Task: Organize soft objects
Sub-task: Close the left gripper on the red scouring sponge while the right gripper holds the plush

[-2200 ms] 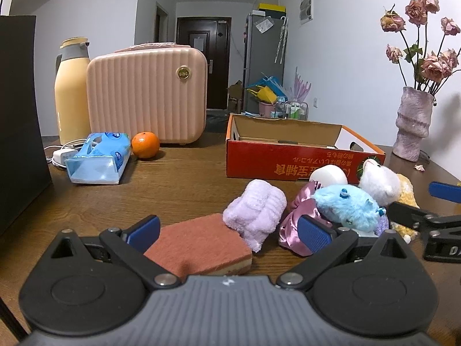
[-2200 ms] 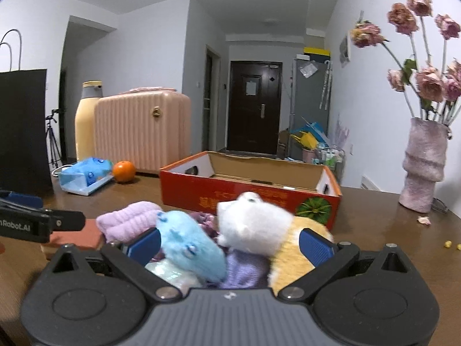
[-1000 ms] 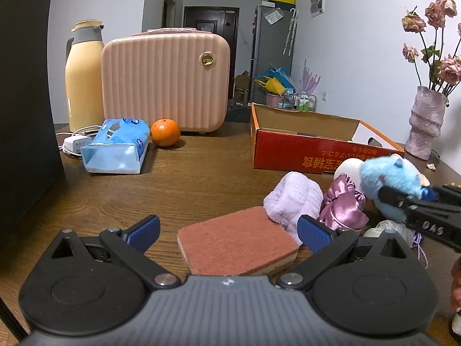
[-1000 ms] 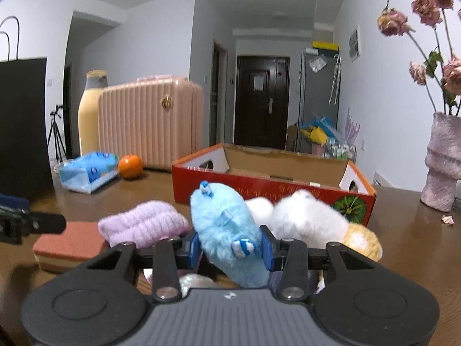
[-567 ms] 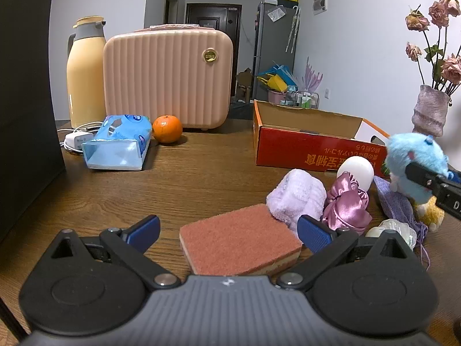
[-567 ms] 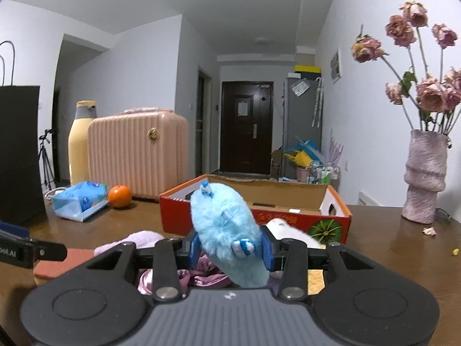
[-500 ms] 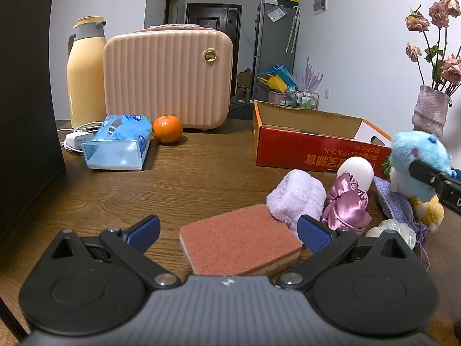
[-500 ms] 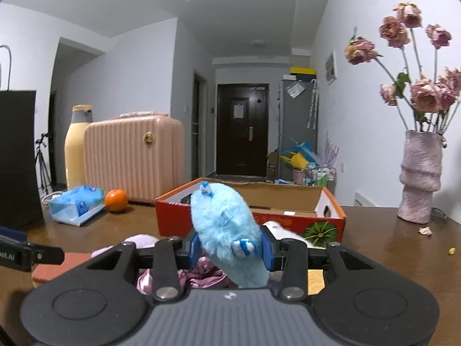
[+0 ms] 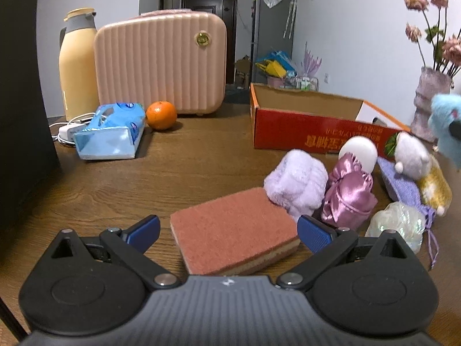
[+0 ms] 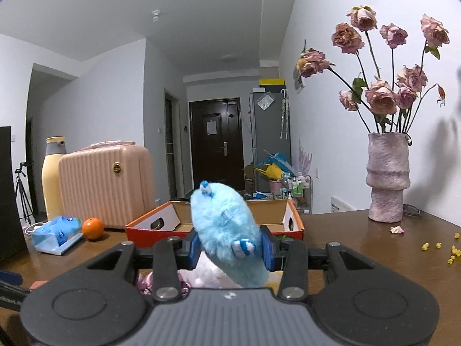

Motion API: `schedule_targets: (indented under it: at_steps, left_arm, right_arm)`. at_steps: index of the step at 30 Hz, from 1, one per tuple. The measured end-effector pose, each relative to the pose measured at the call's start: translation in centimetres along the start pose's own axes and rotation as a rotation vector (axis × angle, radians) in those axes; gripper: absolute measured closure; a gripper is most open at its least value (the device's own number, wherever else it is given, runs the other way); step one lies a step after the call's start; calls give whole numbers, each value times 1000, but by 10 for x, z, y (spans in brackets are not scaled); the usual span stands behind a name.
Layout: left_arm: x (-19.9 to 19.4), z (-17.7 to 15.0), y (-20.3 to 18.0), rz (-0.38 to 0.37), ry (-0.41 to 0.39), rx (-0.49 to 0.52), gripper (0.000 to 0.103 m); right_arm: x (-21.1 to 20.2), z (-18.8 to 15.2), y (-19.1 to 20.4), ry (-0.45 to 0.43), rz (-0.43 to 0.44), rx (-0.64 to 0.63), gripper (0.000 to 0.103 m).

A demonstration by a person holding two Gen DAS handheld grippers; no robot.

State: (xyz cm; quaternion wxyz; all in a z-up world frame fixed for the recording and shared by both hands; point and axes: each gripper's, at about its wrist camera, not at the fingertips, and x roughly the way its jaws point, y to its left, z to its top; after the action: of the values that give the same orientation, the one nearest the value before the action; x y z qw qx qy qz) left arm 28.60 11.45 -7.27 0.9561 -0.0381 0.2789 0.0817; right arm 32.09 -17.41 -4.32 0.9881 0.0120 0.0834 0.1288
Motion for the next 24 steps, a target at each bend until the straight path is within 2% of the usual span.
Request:
schedule_targets:
  at_steps: [4,9,14,18,24]
  left_arm:
    - [11,-1,-6,12,32,8,0]
    - [24,2,-10,42,63,-38,0]
    - [28,5,-15,107,45,-62,0]
    - [29,6,-16,89,52,-94,0]
    - [31,5,-21,116,46,-67,0]
  right_arm:
    - [1,0,-8,3,-10,0,63]
    - [2,0,-16,9,-24,6,63]
    - [3,0,-21,15,-28,12,63]
    - [3,-1,-21,17,-28,12,63]
    - [4,-1,-21,25,-31,15,63]
